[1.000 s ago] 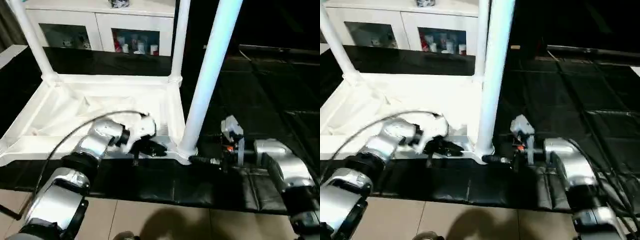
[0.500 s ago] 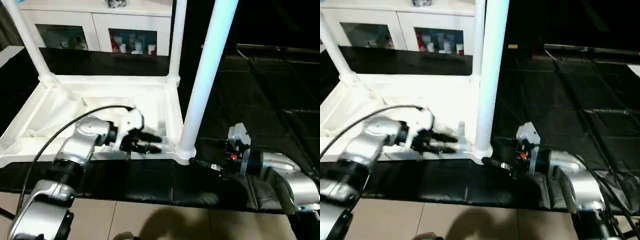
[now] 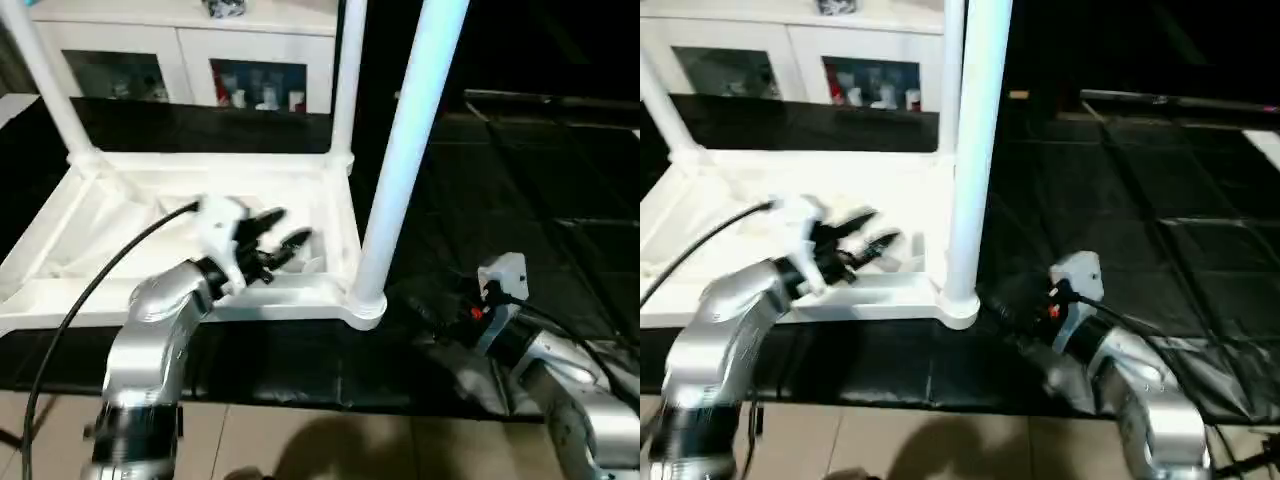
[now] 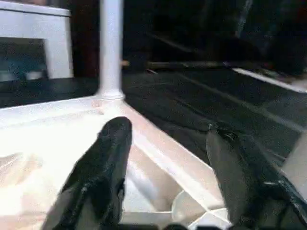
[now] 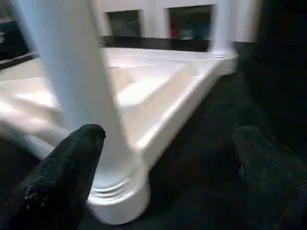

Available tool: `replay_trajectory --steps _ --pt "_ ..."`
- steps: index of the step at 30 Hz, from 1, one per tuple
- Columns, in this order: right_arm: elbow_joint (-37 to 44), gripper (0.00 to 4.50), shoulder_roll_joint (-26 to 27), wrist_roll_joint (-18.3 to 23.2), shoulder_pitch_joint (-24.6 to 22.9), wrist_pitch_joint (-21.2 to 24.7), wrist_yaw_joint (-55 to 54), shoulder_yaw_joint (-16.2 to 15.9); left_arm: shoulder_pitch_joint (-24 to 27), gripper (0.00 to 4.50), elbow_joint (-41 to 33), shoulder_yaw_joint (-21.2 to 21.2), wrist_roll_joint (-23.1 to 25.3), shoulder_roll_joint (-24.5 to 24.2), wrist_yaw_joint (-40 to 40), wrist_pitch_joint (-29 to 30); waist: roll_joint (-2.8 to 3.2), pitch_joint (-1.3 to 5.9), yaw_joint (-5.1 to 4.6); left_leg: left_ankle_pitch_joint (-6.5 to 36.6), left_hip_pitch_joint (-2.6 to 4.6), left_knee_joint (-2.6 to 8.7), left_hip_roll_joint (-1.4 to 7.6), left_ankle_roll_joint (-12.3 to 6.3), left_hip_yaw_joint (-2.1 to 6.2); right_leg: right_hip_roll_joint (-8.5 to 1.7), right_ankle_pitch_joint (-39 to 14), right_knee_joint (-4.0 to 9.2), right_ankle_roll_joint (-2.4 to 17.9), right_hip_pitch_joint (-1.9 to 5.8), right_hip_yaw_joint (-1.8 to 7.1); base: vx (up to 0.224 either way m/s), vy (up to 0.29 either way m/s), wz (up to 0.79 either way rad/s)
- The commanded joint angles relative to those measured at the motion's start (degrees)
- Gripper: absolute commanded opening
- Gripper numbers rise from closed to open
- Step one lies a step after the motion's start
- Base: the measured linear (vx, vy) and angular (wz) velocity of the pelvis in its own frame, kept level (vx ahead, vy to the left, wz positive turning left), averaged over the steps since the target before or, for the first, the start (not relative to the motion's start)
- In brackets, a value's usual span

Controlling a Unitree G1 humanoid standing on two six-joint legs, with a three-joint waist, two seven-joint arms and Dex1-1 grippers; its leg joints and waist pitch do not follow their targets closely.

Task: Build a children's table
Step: Rotate leg to tighten

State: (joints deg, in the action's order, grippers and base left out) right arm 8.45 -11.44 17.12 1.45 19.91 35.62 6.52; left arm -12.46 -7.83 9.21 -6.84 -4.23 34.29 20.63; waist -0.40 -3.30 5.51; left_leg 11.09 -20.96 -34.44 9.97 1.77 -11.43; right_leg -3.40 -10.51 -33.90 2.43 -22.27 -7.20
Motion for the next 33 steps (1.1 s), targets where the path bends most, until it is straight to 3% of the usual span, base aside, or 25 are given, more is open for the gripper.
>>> replay_trajectory --steps 1,3,4,9,10,13,14,16,20,23,24,26,29,30,31,32,33 --pt "0.97 4.50 0.60 -1.53 -0.87 -1.37 -3.40 1.30 2.09 3.12 -2.83 0.43 1.05 0.50 -3.16 -0.76 -0.76 3.15 -0.20 12.46 0.62 4.49 4.46 -2.40 2.71 -6.56 -25.43 6.27 2.14 2.18 4.04 0.000 0.000 0.00" --pt "0.15 4.50 1.29 -2.90 -1.24 -2.85 -5.37 1.26 4.21 3.12 -3.84 0.41 2.13 0.98 -4.88 -1.86 -0.57 3.15 -0.57 13.30 0.93 4.41 4.29 -2.33 2.61 -6.36 -25.48 6.45 1.80 1.94 4.16 0.000 0.000 0.00" --pt "-0.54 4.50 1.82 -3.37 -1.35 -3.55 -6.63 1.35 5.41 3.12 -4.29 0.46 2.67 1.37 -5.88 -2.36 -0.92 3.02 -0.82 13.47 0.70 4.53 4.22 -2.31 2.60 -6.33 -25.35 6.50 1.48 2.08 4.15 0.000 0.000 0.00" --pt "-3.87 4.50 2.94 -8.57 -1.62 -9.49 -12.14 0.19 10.40 3.12 -5.63 0.71 5.10 3.13 -10.64 -5.41 -0.90 2.96 -0.96 14.02 0.90 4.55 4.26 -2.01 2.60 -6.41 -25.43 6.63 1.22 1.95 4.20 0.000 0.000 0.00" --pt "-4.32 4.50 3.19 -9.74 -2.00 -11.26 -12.81 -0.44 11.96 3.12 -5.97 1.15 5.34 3.89 -12.04 -6.05 -1.26 2.93 -1.00 14.07 0.79 4.61 4.23 -2.24 2.61 -6.42 -25.34 6.58 1.06 2.07 4.23 0.000 0.000 0.00" --pt "-4.05 4.50 5.18 -8.82 -2.72 -13.23 -14.20 -0.02 15.19 3.12 -7.64 0.20 5.63 3.84 -13.68 -7.72 -1.11 2.86 -1.10 15.01 0.89 4.67 4.26 -2.37 2.63 -6.38 -25.94 6.72 0.70 1.93 4.29 0.000 0.000 0.00" --pt "-3.98 4.50 5.71 -8.46 -2.85 -13.64 -14.82 0.42 16.18 3.12 -8.11 -0.17 5.81 3.85 -14.08 -8.67 -2.17 2.89 -1.25 14.74 0.76 4.72 4.34 -2.61 2.58 -6.32 -25.45 6.69 0.45 2.02 4.32 0.000 0.000 0.00" --pt "-4.34 4.50 6.38 -7.68 -2.96 -15.05 -15.89 1.54 17.90 3.12 -8.76 -0.26 6.00 4.31 -14.98 -9.67 -1.35 2.81 -1.06 14.75 0.83 4.91 4.61 -2.39 2.73 -6.40 -24.08 6.50 0.87 1.89 4.48 0.000 0.000 0.00" --pt "-5.48 4.50 7.11 -6.62 -3.20 -18.18 -17.48 3.62 20.65 3.12 -9.54 1.46 3.50 6.65 -16.54 -10.16 -1.73 2.68 -1.28 17.66 1.23 5.21 4.83 -0.86 2.79 -6.21 -22.54 6.44 1.09 1.80 4.50 0.000 0.000 0.00" --pt "-6.05 4.50 7.51 -6.46 -3.42 -19.39 -17.53 3.47 21.86 3.12 -9.84 1.72 3.49 6.56 -18.03 -11.86 -2.35 2.61 -1.37 18.32 0.99 5.23 4.56 -1.02 2.90 -6.48 -24.47 6.60 0.33 1.96 4.56 0.000 0.000 0.00" --pt "-6.20 4.50 7.59 -6.48 -3.33 -19.60 -17.58 3.44 21.91 3.12 -9.84 1.78 3.55 6.42 -18.16 -11.88 -2.21 2.57 -1.42 18.67 1.07 5.23 4.57 -0.95 2.93 -6.50 -25.02 6.70 0.23 1.88 4.56 0.000 0.000 0.00" --pt "-6.94 4.50 7.80 -6.57 -2.94 -20.43 -18.00 3.36 21.96 3.12 -9.54 2.07 3.61 5.94 -18.50 -12.41 -2.50 2.52 -1.61 19.29 1.18 5.22 4.54 -0.77 3.00 -6.49 -26.22 6.92 -0.33 1.79 4.47 0.000 0.000 0.00" --pt "-8.52 4.50 7.42 -8.18 -2.73 -21.58 -18.88 2.34 21.70 3.12 -7.64 2.83 3.17 5.11 -18.41 -13.39 -2.23 2.54 -1.99 19.94 1.19 5.30 4.60 -0.37 3.09 -6.27 -25.32 6.82 -0.16 1.77 4.47 0.000 0.000 0.00" --pt "-8.94 4.50 7.41 -8.39 -2.62 -21.39 -18.90 2.08 21.32 3.12 -6.36 3.17 3.00 4.64 -18.27 -14.04 -0.80 2.54 -1.98 20.48 1.21 5.39 4.52 0.07 3.26 -6.20 -24.41 6.72 0.17 1.80 4.50 0.000 0.000 0.00" --pt "-9.36 4.50 7.35 -8.41 -2.52 -20.92 -18.62 1.76 20.84 3.12 -4.42 3.51 3.23 3.95 -18.21 -15.02 -1.42 2.66 -2.32 20.54 1.19 5.30 4.48 0.07 3.09 -6.01 -23.76 6.88 0.17 1.79 4.47 0.000 0.000 0.00" --pt "-9.44 4.50 7.16 -8.84 -2.60 -20.53 -18.47 1.30 20.53 3.12 -2.49 3.57 3.59 2.97 -17.66 -16.34 -1.47 2.46 -2.50 21.51 1.19 5.31 4.19 -0.17 3.12 -5.94 -24.50 7.05 0.05 1.78 4.38 0.000 0.000 0.00" --pt "-9.29 4.50 7.02 -9.06 -2.59 -20.12 -18.51 1.04 20.31 3.12 -1.17 3.47 3.66 2.15 -17.09 -17.20 -1.08 2.65 -2.46 21.33 1.21 5.22 4.11 -0.24 3.24 -6.24 -25.02 6.80 0.13 2.02 4.45 0.000 0.000 0.00"
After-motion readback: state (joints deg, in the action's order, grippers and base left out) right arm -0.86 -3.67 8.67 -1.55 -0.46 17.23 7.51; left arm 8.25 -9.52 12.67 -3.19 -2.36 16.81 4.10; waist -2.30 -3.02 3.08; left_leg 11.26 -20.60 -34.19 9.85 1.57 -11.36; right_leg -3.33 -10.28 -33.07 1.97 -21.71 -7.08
